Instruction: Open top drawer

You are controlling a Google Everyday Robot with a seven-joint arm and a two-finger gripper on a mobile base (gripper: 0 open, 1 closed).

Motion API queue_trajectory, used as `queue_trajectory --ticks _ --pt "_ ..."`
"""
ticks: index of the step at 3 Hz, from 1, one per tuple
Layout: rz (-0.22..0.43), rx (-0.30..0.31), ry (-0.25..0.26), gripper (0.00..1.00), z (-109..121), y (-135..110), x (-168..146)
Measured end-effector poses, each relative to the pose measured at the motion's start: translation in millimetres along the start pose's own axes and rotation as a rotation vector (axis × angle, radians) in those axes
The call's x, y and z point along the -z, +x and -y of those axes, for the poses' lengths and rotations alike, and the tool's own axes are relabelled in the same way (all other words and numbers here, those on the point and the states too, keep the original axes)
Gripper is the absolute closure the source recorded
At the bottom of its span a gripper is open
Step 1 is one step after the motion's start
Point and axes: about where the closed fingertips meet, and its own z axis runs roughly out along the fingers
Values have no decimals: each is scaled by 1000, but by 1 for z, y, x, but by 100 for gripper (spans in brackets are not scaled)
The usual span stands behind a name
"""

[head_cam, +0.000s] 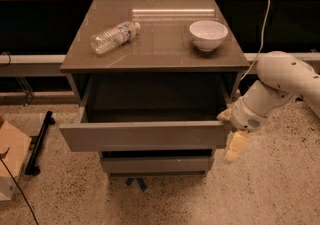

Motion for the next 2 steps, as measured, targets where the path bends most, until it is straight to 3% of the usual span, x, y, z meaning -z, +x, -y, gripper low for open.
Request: queue_trajectory --ticks 1,2 --pt "-5 -5 -39 53 -9 8 -6" --pt "-5 -5 -39 78 -9 8 -6"
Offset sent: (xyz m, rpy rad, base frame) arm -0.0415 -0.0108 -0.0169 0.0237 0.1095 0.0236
